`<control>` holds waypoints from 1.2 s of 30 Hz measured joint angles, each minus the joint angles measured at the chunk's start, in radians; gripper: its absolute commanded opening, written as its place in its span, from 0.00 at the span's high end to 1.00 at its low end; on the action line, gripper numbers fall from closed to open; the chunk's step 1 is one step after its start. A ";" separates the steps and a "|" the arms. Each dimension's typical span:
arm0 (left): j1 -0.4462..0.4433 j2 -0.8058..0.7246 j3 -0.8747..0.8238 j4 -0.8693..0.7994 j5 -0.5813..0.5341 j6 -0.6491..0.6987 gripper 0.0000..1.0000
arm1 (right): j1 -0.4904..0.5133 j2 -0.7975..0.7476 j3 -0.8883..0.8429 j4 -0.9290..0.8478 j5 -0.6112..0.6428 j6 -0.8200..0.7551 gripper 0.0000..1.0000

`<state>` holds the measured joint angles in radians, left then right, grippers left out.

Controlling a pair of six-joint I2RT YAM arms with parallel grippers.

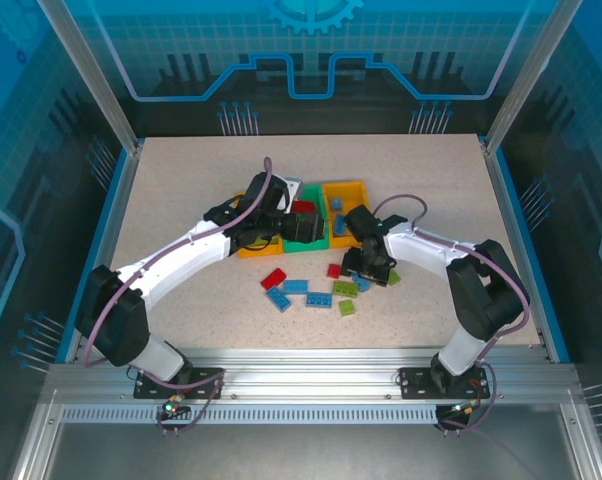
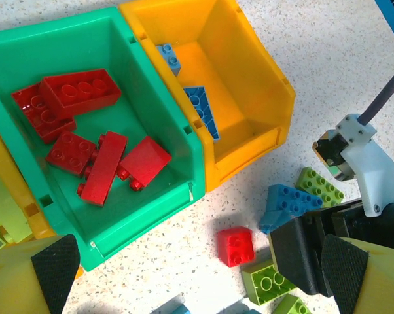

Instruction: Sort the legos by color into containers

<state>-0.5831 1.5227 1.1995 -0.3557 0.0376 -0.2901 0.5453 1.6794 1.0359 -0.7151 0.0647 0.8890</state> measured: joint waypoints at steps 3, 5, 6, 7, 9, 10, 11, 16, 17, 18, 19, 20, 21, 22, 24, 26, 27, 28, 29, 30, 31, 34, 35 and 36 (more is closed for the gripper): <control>0.000 0.000 0.000 0.000 0.000 0.000 0.01 | 0.006 0.000 -0.027 -0.018 0.028 -0.032 0.33; 0.000 0.000 0.000 0.001 0.001 -0.001 0.01 | 0.006 -0.001 -0.039 -0.019 0.040 -0.050 0.33; 0.000 0.000 0.000 0.002 0.001 -0.003 0.01 | 0.006 -0.002 -0.044 -0.018 0.044 -0.058 0.34; 0.000 0.000 -0.002 0.002 0.000 -0.005 0.01 | 0.006 -0.004 -0.047 -0.018 0.047 -0.065 0.34; 0.000 0.000 -0.004 0.003 0.001 -0.011 0.01 | 0.006 -0.006 -0.048 -0.016 0.055 -0.083 0.34; 0.000 0.000 -0.006 0.003 0.001 -0.016 0.01 | 0.007 -0.006 -0.048 -0.015 0.057 -0.093 0.34; 0.000 0.000 -0.008 0.003 0.001 -0.019 0.01 | 0.006 -0.006 -0.048 -0.014 0.059 -0.106 0.34; 0.000 0.000 -0.011 0.003 0.001 -0.026 0.01 | 0.010 0.001 -0.028 -0.011 0.067 -0.172 0.45; 0.000 0.000 -0.012 0.003 0.001 -0.026 0.01 | 0.011 0.004 -0.022 -0.008 0.067 -0.187 0.47; 0.000 0.000 -0.013 0.003 0.001 -0.026 0.01 | 0.011 0.006 -0.016 -0.006 0.067 -0.198 0.48; 0.000 0.000 -0.016 0.003 0.001 -0.026 0.01 | 0.011 0.008 -0.012 -0.003 0.067 -0.209 0.49; 0.000 -0.001 -0.019 0.003 0.001 -0.026 0.01 | 0.011 0.009 -0.010 0.001 0.067 -0.217 0.51; 0.000 -0.001 -0.024 0.003 0.001 -0.026 0.01 | 0.012 0.009 -0.010 0.002 0.067 -0.224 0.53; 0.000 -0.001 -0.027 0.002 0.001 -0.027 0.01 | 0.013 0.009 -0.010 0.002 0.066 -0.228 0.55; 0.000 -0.002 -0.034 0.003 0.001 -0.027 0.01 | 0.016 0.009 -0.009 0.002 0.067 -0.235 0.60; 0.000 -0.002 -0.037 0.002 0.000 -0.028 0.01 | 0.025 0.009 -0.009 0.001 0.067 -0.235 0.64; 0.000 -0.002 -0.038 0.002 0.000 -0.030 0.01 | 0.030 0.009 -0.009 0.001 0.066 -0.234 0.66; 0.000 -0.004 -0.039 0.002 0.000 -0.031 0.01 | 0.035 0.009 -0.009 0.000 0.066 -0.233 0.69; 0.000 -0.006 -0.040 0.002 0.000 -0.034 0.01 | 0.039 0.008 -0.009 0.000 0.066 -0.232 0.71; 0.000 -0.011 -0.043 0.002 -0.001 -0.034 0.01 | 0.043 0.005 -0.009 -0.002 0.067 -0.231 0.72; 0.000 -0.015 -0.048 0.002 -0.001 -0.035 0.01 | 0.044 0.000 -0.009 -0.004 0.066 -0.228 0.72; 0.000 -0.031 -0.067 -0.001 -0.009 -0.045 0.01 | 0.045 -0.027 0.004 -0.024 0.064 -0.228 0.72; 0.001 -0.038 -0.079 -0.002 -0.016 -0.047 0.01 | 0.045 -0.038 0.014 -0.032 0.062 -0.229 0.72; 0.001 -0.044 -0.090 -0.003 -0.019 -0.050 0.01 | 0.045 -0.048 0.026 -0.038 0.060 -0.229 0.72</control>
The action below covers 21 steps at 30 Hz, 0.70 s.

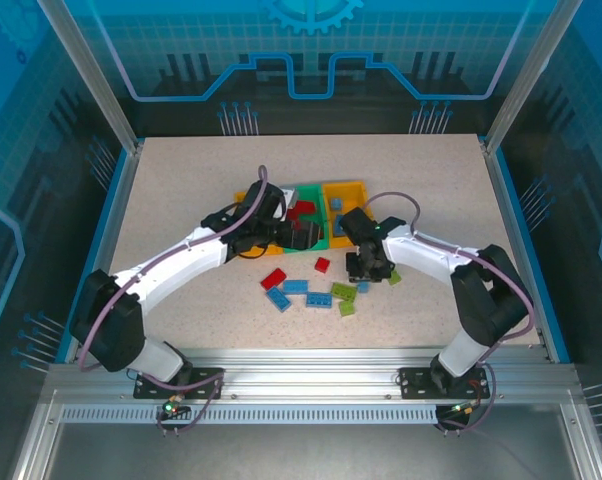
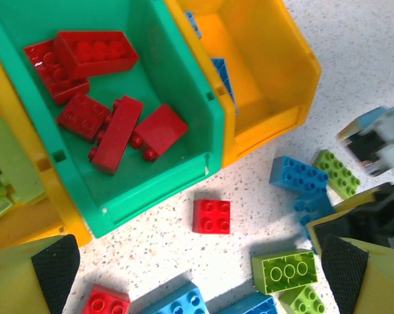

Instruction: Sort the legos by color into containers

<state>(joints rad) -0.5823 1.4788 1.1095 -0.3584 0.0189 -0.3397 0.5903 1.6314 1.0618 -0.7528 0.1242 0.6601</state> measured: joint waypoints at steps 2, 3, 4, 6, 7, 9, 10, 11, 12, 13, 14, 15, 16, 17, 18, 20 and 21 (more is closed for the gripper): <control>0.000 -0.014 -0.027 -0.010 -0.012 -0.003 0.01 | -0.002 -0.019 0.036 -0.013 -0.005 -0.003 0.72; 0.000 -0.019 -0.036 -0.017 -0.016 -0.006 0.01 | -0.003 -0.026 0.053 -0.016 -0.008 -0.007 0.72; 0.000 -0.024 -0.046 -0.027 -0.024 -0.011 0.01 | -0.007 -0.032 0.072 -0.018 -0.015 -0.009 0.72; 0.001 -0.039 -0.067 -0.040 -0.039 -0.027 0.01 | -0.020 -0.037 0.108 -0.018 -0.031 -0.014 0.72; 0.002 -0.051 -0.082 -0.047 -0.047 -0.037 0.01 | -0.033 -0.037 0.127 -0.017 -0.043 -0.014 0.72; 0.002 -0.076 -0.114 -0.061 -0.053 -0.060 0.01 | -0.069 -0.037 0.154 -0.010 -0.073 -0.014 0.73; 0.003 -0.090 -0.132 -0.066 -0.057 -0.078 0.01 | -0.091 -0.037 0.166 -0.003 -0.090 -0.014 0.73; 0.003 -0.105 -0.151 -0.071 -0.059 -0.092 0.01 | -0.114 -0.034 0.180 0.004 -0.108 -0.013 0.73; 0.003 -0.116 -0.167 -0.074 -0.060 -0.105 0.01 | -0.134 -0.028 0.196 0.010 -0.121 -0.013 0.72; 0.003 -0.130 -0.188 -0.079 -0.060 -0.117 0.01 | -0.156 -0.016 0.219 0.019 -0.138 -0.010 0.72; 0.003 -0.142 -0.208 -0.082 -0.060 -0.131 0.01 | -0.172 0.001 0.244 0.024 -0.150 -0.010 0.72; 0.003 -0.151 -0.225 -0.084 -0.061 -0.138 0.01 | -0.184 0.020 0.271 0.026 -0.158 -0.011 0.72; 0.003 -0.161 -0.245 -0.089 -0.065 -0.151 0.01 | -0.194 0.047 0.305 0.027 -0.163 -0.012 0.72; 0.003 -0.169 -0.261 -0.099 -0.068 -0.161 0.01 | -0.201 0.076 0.339 0.029 -0.167 -0.014 0.72; 0.003 -0.172 -0.270 -0.106 -0.071 -0.167 0.01 | -0.206 0.105 0.370 0.029 -0.168 -0.018 0.71; 0.002 -0.180 -0.287 -0.119 -0.080 -0.187 0.01 | -0.214 0.171 0.436 0.027 -0.166 -0.027 0.70; 0.003 -0.183 -0.292 -0.123 -0.084 -0.194 0.01 | -0.216 0.198 0.459 0.026 -0.166 -0.033 0.69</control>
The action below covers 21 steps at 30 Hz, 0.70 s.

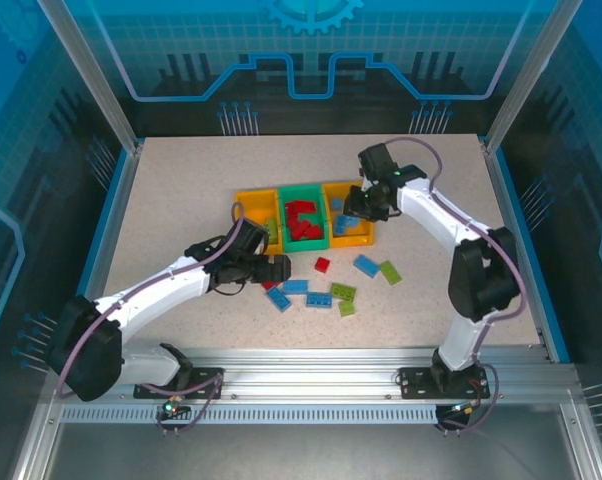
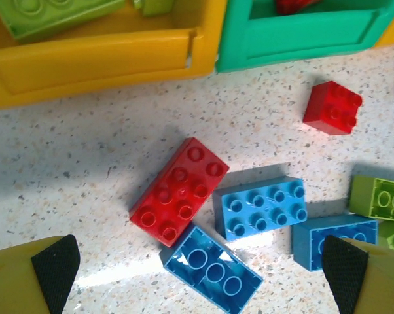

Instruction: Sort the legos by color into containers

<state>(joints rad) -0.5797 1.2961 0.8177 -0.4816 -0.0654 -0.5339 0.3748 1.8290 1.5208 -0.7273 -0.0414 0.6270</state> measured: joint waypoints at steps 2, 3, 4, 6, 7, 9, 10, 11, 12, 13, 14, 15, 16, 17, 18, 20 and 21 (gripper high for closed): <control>0.000 -0.003 -0.005 -0.010 -0.008 -0.019 0.01 | -0.004 0.051 0.044 -0.010 0.006 -0.008 0.65; 0.000 -0.003 -0.006 -0.011 -0.010 -0.026 0.01 | -0.006 0.071 0.060 -0.015 0.008 -0.011 0.63; 0.000 -0.002 -0.008 -0.011 -0.010 -0.039 0.01 | -0.010 0.090 0.074 -0.019 0.008 -0.016 0.61; 0.000 0.001 -0.009 -0.014 -0.013 -0.064 0.01 | -0.016 0.116 0.093 -0.028 0.011 -0.019 0.52; 0.000 0.007 -0.009 -0.016 -0.014 -0.079 0.01 | -0.021 0.126 0.103 -0.034 0.011 -0.020 0.46; 0.000 0.030 -0.008 -0.023 -0.018 -0.113 0.01 | -0.026 0.136 0.116 -0.040 0.011 -0.026 0.42; 0.000 0.050 -0.006 -0.030 -0.018 -0.132 0.01 | -0.027 0.137 0.120 -0.042 0.010 -0.027 0.40; 0.000 0.072 -0.002 -0.039 -0.017 -0.151 0.01 | -0.028 0.137 0.122 -0.043 0.010 -0.029 0.36; 0.000 0.095 0.005 -0.047 -0.017 -0.172 0.01 | -0.028 0.137 0.124 -0.043 0.010 -0.030 0.33; 0.000 0.118 0.014 -0.058 -0.016 -0.197 0.01 | -0.028 0.136 0.124 -0.043 0.007 -0.032 0.30; 0.000 0.135 0.024 -0.067 -0.016 -0.220 0.01 | -0.028 0.135 0.124 -0.044 0.007 -0.035 0.27; 0.000 0.148 0.033 -0.072 -0.015 -0.245 0.01 | -0.028 0.134 0.123 -0.044 0.007 -0.039 0.25; 0.000 0.160 0.043 -0.076 -0.011 -0.274 0.01 | -0.028 0.130 0.122 -0.044 0.007 -0.042 0.23; 0.000 0.165 0.048 -0.075 -0.008 -0.305 0.01 | -0.028 0.121 0.115 -0.042 0.007 -0.045 0.22; 0.000 0.166 0.051 -0.075 -0.005 -0.325 0.01 | -0.028 0.111 0.106 -0.041 0.007 -0.048 0.21; 0.000 0.166 0.057 -0.073 -0.002 -0.383 0.01 | -0.028 0.076 0.074 -0.036 0.007 -0.052 0.20; 0.000 0.166 0.058 -0.071 -0.002 -0.406 0.01 | -0.028 0.056 0.055 -0.033 0.006 -0.052 0.20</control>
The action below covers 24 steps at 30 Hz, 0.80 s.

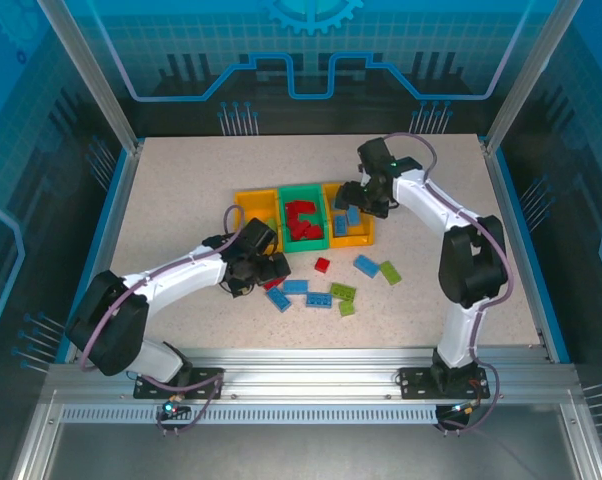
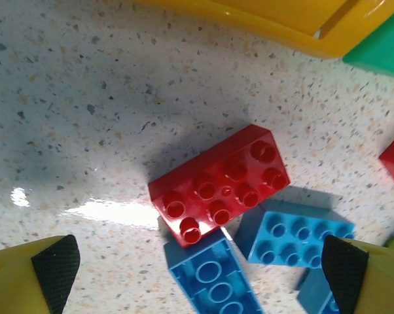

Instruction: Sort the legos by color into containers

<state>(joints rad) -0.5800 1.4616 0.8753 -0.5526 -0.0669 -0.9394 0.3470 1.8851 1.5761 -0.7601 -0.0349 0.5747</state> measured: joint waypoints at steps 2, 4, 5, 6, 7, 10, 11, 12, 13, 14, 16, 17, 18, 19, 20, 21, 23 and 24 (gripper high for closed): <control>-0.001 0.002 0.002 -0.001 0.000 -0.042 0.01 | 0.000 -0.040 -0.033 0.005 0.000 0.000 0.19; -0.001 0.010 0.005 -0.001 0.000 -0.084 0.01 | 0.000 -0.074 -0.059 0.016 0.000 -0.002 0.19; -0.002 0.016 0.005 0.001 0.000 -0.109 0.01 | 0.000 -0.088 -0.069 0.020 -0.001 -0.004 0.19; -0.004 0.021 0.005 0.003 0.000 -0.129 0.01 | 0.000 -0.097 -0.076 0.024 -0.001 -0.004 0.19; -0.005 0.030 0.005 0.007 0.000 -0.154 0.01 | 0.000 -0.106 -0.084 0.029 -0.002 -0.007 0.18; -0.014 0.060 0.007 0.011 -0.008 -0.209 0.01 | -0.001 -0.129 -0.107 0.046 -0.004 -0.012 0.18; -0.019 0.072 0.011 0.011 -0.012 -0.224 0.01 | -0.002 -0.136 -0.117 0.050 -0.004 -0.015 0.18; -0.022 0.083 0.016 0.011 -0.015 -0.237 0.01 | -0.003 -0.142 -0.125 0.053 -0.006 -0.017 0.18; -0.026 0.096 0.023 0.011 -0.016 -0.246 0.01 | -0.005 -0.147 -0.135 0.056 -0.008 -0.019 0.18; -0.026 0.111 0.032 0.013 -0.017 -0.259 0.02 | -0.009 -0.153 -0.146 0.060 -0.011 -0.022 0.18; -0.027 0.136 0.042 0.023 -0.017 -0.275 0.03 | -0.021 -0.163 -0.168 0.066 -0.017 -0.026 0.17; -0.027 0.150 0.047 0.029 -0.018 -0.284 0.04 | -0.030 -0.171 -0.183 0.072 -0.021 -0.028 0.18; -0.027 0.159 0.050 0.032 -0.018 -0.288 0.05 | -0.037 -0.176 -0.195 0.076 -0.024 -0.030 0.17; -0.027 0.171 0.055 0.035 -0.019 -0.294 0.05 | -0.047 -0.184 -0.211 0.080 -0.027 -0.032 0.17; -0.027 0.182 0.063 0.034 -0.020 -0.294 0.06 | -0.058 -0.193 -0.229 0.083 -0.029 -0.034 0.17; -0.027 0.190 0.069 0.034 -0.020 -0.294 0.08 | -0.065 -0.200 -0.240 0.084 -0.031 -0.034 0.17; -0.027 0.208 0.088 0.034 -0.023 -0.293 0.12 | -0.082 -0.218 -0.270 0.091 -0.035 -0.034 0.17; -0.027 0.216 0.096 0.034 -0.023 -0.293 0.15 | -0.087 -0.226 -0.283 0.094 -0.038 -0.034 0.17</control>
<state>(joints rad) -0.6071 1.6772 0.9714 -0.5190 -0.0902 -1.2320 0.2596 1.6592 1.2930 -0.6659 -0.0727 0.5404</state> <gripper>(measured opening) 0.898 0.828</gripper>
